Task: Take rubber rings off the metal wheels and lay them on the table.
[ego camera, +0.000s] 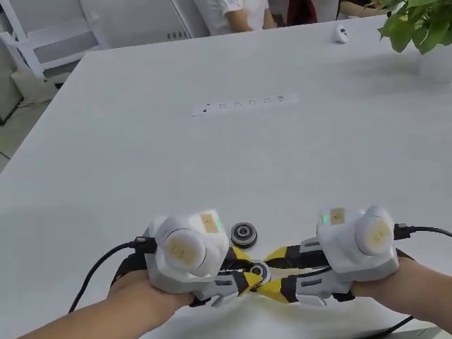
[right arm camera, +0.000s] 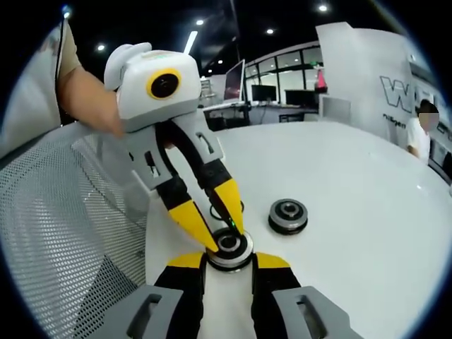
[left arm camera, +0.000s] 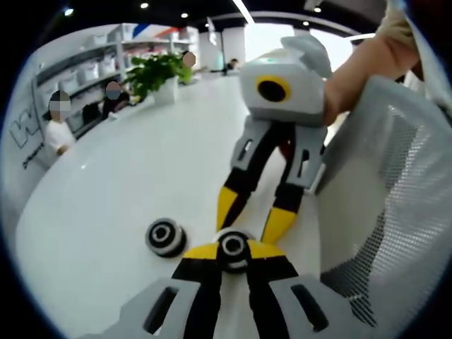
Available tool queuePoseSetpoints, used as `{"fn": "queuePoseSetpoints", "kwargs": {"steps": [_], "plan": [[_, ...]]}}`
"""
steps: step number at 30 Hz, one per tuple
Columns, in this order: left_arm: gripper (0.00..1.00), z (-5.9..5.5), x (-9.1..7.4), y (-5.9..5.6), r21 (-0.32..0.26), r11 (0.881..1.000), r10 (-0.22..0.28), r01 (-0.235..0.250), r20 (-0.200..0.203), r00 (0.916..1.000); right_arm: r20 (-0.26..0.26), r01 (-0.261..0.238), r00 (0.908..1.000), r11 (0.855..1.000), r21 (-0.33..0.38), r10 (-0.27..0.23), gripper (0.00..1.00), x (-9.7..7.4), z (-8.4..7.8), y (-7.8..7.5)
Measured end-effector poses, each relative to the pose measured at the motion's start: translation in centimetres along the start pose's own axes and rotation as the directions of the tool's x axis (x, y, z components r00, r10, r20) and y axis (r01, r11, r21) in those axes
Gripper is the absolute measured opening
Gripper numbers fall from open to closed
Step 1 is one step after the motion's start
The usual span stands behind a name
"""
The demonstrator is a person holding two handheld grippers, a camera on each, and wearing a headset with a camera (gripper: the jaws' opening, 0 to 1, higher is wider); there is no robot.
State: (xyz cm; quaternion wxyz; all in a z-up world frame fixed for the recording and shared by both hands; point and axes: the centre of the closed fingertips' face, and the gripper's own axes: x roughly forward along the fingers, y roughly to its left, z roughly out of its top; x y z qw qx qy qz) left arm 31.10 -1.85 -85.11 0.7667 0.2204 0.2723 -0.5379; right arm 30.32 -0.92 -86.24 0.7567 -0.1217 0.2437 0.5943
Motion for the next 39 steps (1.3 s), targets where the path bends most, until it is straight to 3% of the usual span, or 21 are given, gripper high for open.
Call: {"fn": "queuePoseSetpoints", "kwargs": {"steps": [22, 30, 33, 39], "plan": [[0.14, 0.06, -0.06, -0.04, -0.010, 1.000, 0.008, -0.008, 0.011, 0.9999, 0.017, 0.011, 0.9998, 0.999, 0.047, -0.011, 0.17, -0.64, -0.25, 0.04], [0.14, 0.04, -0.07, -0.03, -0.009, 1.000, 0.009, -0.009, 0.012, 0.9999, 0.034, 0.012, 0.9993, 0.998, 0.066, -0.014, 0.22, -0.42, 0.09, -0.07], [0.14, 0.03, -0.07, -0.02, -0.009, 1.000, 0.009, -0.009, 0.012, 0.9999, 0.035, 0.022, 0.9991, 0.999, 0.046, -0.024, 0.25, -0.26, 0.23, -0.32], [0.14, 0.01, -0.05, -0.01, -0.010, 1.000, 0.011, -0.011, 0.014, 0.9998, 0.013, 0.016, 0.9998, 1.000, 0.018, -0.016, 0.21, -0.09, -0.17, -0.13]]}}
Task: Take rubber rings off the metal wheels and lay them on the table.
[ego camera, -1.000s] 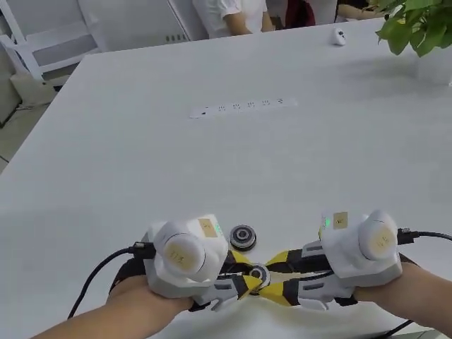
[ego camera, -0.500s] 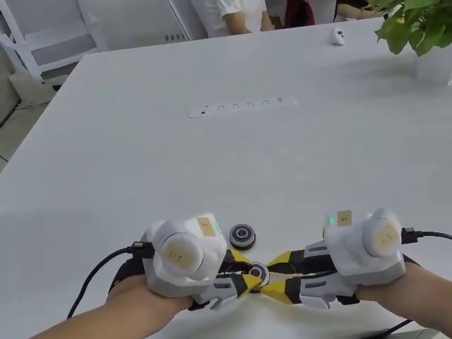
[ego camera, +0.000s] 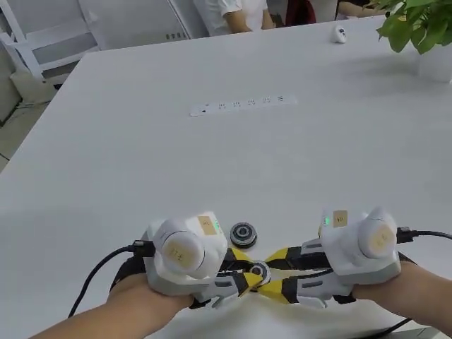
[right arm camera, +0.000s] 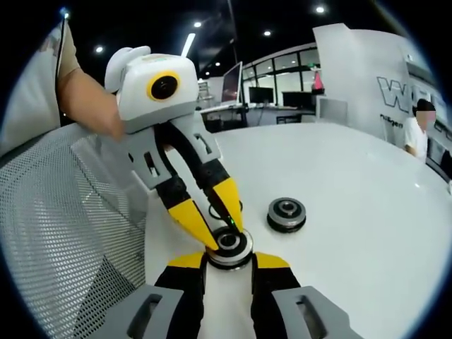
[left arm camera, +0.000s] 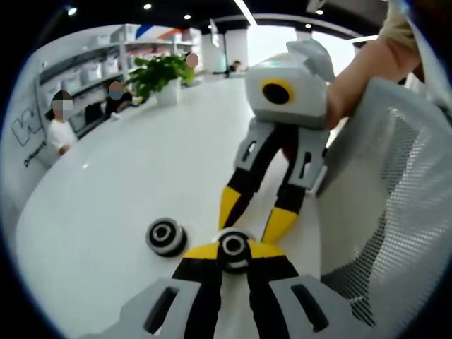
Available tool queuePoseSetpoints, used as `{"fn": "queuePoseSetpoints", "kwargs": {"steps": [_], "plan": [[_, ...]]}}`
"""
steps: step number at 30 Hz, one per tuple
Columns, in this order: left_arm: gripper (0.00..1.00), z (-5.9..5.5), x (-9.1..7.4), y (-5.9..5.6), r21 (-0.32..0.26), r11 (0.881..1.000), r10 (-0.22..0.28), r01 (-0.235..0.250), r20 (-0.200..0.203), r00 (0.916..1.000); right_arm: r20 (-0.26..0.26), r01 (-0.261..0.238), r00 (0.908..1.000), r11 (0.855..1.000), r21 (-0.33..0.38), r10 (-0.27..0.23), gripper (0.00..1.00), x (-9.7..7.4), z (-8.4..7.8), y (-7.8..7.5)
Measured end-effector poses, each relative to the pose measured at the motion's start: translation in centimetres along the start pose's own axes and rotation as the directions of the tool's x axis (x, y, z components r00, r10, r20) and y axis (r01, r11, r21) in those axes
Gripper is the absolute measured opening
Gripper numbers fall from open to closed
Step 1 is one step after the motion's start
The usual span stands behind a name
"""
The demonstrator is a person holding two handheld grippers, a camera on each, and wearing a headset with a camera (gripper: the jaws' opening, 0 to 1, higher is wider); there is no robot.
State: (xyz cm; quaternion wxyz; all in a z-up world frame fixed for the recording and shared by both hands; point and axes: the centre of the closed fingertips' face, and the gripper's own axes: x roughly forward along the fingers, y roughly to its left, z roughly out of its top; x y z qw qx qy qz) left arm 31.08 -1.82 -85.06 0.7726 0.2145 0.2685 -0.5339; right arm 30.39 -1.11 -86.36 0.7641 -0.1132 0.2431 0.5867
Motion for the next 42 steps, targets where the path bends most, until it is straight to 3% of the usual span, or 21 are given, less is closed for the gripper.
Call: {"fn": "queuePoseSetpoints", "kwargs": {"steps": [3, 16, 20, 25, 29, 37, 42], "plan": [[0.14, 0.0, 0.0, 0.0, 0.001, 1.000, 0.000, 0.000, 0.001, 1.0000, -0.008, 0.005, 1.0000, 1.000, -0.025, -0.006, 0.20, -0.2, -0.1, 0.0], [0.13, 0.0, 0.0, 0.0, -0.001, 1.000, 0.004, -0.004, 0.004, 1.0000, -0.014, 0.016, 0.9998, 1.000, -0.008, -0.016, 0.12, -0.6, -0.4, -0.1], [0.13, 0.0, 0.0, 0.0, -0.001, 1.000, 0.005, -0.005, 0.005, 1.0000, -0.034, 0.032, 0.9989, 0.999, -0.014, -0.033, 0.01, -0.9, -0.7, -0.3], [0.13, 0.0, 0.0, 0.0, -0.001, 1.000, 0.010, -0.010, 0.004, 0.9999, -0.037, 0.035, 0.9987, 0.999, -0.009, -0.035, 0.00, -0.9, -0.7, -0.4], [0.13, 0.0, 0.0, 0.0, -0.002, 1.000, 0.016, -0.016, 0.003, 0.9999, -0.037, 0.034, 0.9988, 0.998, 0.061, -0.031, 0.00, -0.9, -0.8, -0.6], [0.13, 0.0, 0.0, -0.1, 0.014, 1.000, 0.022, -0.022, -0.003, 0.9997, -0.058, 0.038, 0.9978, 0.992, 0.121, -0.031, 0.00, -0.8, -0.9, -0.8], [0.13, 0.0, 0.0, -0.1, 0.016, 1.000, 0.021, -0.021, -0.005, 0.9998, -0.039, 0.041, 0.9987, 0.973, 0.226, -0.033, 0.00, -1.0, -1.0, -1.0]]}}
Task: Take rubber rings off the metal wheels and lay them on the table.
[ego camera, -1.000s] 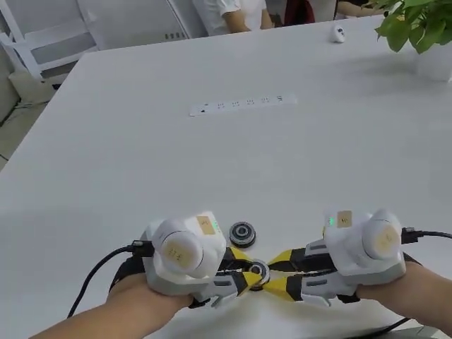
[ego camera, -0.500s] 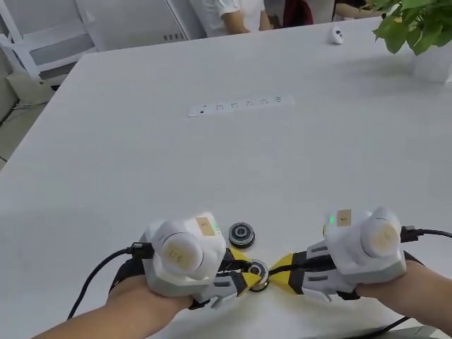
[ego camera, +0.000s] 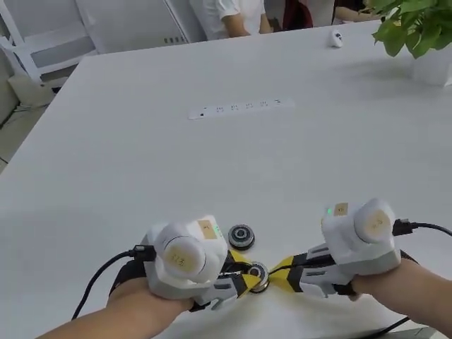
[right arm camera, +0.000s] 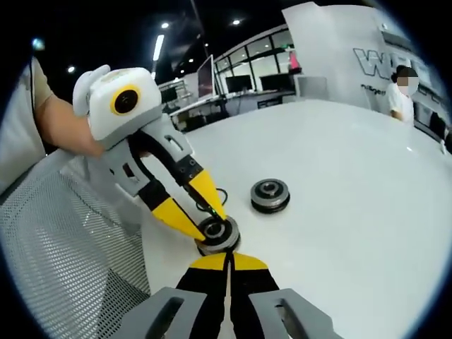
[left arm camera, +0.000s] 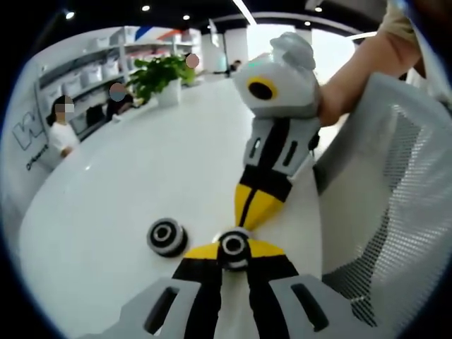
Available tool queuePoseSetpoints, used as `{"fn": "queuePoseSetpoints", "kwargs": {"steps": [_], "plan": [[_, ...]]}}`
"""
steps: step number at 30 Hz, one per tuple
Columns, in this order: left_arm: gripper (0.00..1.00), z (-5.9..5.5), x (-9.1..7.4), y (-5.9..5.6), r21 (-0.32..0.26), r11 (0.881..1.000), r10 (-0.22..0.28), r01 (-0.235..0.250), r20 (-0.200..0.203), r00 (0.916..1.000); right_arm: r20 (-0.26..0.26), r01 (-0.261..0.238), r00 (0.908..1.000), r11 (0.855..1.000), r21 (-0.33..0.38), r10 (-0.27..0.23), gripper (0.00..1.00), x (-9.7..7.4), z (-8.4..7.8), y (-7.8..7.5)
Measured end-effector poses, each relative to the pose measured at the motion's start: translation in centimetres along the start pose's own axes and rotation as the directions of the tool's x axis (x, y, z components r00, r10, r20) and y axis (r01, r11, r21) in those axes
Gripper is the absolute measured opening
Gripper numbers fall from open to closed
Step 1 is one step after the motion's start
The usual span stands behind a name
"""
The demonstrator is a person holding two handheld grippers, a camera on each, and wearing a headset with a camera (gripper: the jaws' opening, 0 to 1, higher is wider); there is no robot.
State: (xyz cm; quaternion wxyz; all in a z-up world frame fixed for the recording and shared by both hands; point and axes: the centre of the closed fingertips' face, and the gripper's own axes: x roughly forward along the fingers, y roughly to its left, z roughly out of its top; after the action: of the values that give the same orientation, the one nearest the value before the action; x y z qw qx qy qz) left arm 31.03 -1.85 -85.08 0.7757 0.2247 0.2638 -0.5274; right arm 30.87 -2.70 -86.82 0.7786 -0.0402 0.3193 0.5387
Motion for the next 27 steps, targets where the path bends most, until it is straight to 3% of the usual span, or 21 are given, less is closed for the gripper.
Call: {"fn": "queuePoseSetpoints", "kwargs": {"steps": [9, 11, 27], "plan": [[0.13, 0.1, 0.0, 0.0, 0.006, 1.000, 0.003, -0.003, -0.002, 1.0000, 0.048, 0.008, 0.9987, 0.996, 0.091, -0.013, 0.00, -0.6, 0.6, -0.4], [0.13, 0.0, 0.0, 0.0, 0.006, 1.000, 0.003, -0.003, -0.003, 1.0000, 0.080, -0.008, 0.9968, 0.988, 0.153, -0.004, 0.00, -0.7, 1.0, -0.5], [0.13, 0.1, 0.0, -0.1, 0.003, 1.000, 0.018, -0.018, -0.009, 0.9998, 0.120, -0.046, 0.9925, 0.981, 0.187, 0.024, 0.00, -0.8, 1.6, 0.1]]}}
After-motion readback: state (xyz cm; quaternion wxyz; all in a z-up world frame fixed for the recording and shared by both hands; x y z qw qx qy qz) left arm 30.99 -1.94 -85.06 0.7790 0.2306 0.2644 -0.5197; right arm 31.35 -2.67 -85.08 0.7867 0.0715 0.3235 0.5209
